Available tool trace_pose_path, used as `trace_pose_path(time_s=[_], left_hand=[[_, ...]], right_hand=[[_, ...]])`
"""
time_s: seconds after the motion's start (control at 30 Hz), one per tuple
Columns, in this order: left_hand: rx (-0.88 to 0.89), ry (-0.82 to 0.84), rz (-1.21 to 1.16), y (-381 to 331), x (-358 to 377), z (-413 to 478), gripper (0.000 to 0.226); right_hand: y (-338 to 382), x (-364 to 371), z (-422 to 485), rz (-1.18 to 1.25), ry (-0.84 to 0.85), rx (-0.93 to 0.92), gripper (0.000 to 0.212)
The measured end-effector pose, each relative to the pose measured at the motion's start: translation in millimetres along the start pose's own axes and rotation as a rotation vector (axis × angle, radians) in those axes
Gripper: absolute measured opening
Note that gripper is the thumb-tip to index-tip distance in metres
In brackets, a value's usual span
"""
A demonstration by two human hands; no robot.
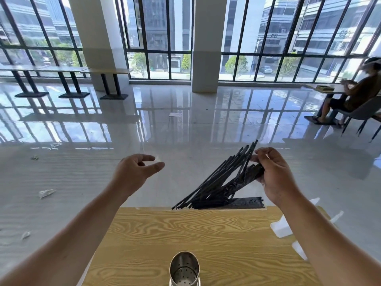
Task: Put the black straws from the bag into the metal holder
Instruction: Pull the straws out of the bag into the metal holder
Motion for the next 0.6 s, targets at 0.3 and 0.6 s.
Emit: trace_pose_path(time_s=[0.3,0.6], left_hand=[[-0.091,-0.247,-0.145,14.0,-17.5,8.4,0.048],[0.121,-0.329,0.044,-4.2,-31.4,5.5,0.023]], right_hand=[[2.5,1.4,-1.5,0.010,0.018,0.001,0.023],[5.7,-1.1,-0.8,0.041,0.003,0.002,0.022]])
Point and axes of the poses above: each hand's wrist, its own z-axis towards the middle knuckle, its own x-axis out of the palm, y = z × x, the point moved 8 cm from there along z, towards the middle knuckle, and after that the axes turned 8 degrees about -y, right-handed, at the moved point
